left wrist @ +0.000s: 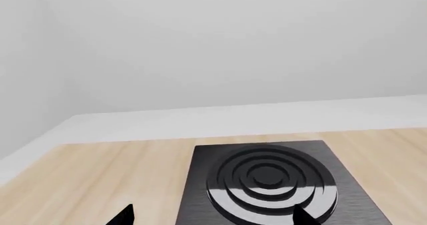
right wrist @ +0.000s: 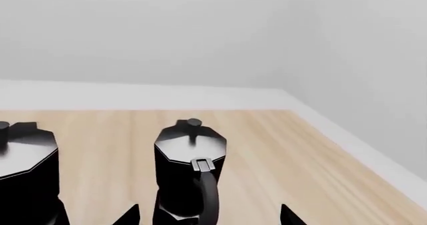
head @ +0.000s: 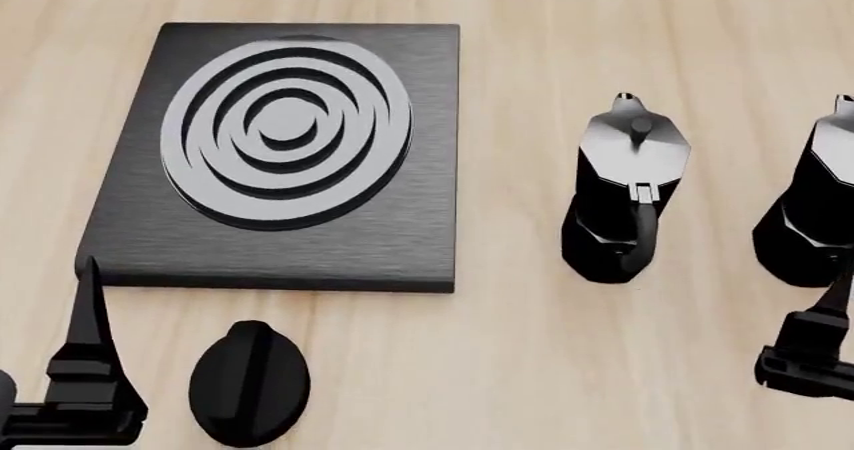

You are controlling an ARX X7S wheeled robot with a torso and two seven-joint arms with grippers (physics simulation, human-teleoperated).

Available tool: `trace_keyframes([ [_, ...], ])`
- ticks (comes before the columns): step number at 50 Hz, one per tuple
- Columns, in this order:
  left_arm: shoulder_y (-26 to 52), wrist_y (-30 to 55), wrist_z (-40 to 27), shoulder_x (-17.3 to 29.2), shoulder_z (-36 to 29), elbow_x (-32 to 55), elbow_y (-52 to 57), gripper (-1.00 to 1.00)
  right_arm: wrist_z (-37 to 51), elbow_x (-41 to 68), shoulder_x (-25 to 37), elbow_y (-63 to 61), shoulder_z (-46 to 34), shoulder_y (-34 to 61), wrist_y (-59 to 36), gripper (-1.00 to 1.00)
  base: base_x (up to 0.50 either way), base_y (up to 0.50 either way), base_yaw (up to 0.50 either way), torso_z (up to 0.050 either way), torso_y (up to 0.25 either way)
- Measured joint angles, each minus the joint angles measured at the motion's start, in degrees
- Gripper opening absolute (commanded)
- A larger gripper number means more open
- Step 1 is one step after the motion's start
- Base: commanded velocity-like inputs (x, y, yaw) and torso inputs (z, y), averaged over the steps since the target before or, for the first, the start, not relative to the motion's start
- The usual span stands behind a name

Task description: Put the right moka pot on the stove.

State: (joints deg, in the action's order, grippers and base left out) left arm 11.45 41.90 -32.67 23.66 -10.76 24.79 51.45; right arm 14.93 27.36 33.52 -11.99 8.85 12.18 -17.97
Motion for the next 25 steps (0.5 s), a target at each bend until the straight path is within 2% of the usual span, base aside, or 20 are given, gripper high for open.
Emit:
trace_keyframes([
  [25,0.01,-0.42,-0.57,0.37,-0.13,0.53,-0.07,1.00,-1.40,-2.23,-0.29,9.61,-3.94,7.58,-0.36,1.00,0.00,0.00,0.00,0.000,0.000],
])
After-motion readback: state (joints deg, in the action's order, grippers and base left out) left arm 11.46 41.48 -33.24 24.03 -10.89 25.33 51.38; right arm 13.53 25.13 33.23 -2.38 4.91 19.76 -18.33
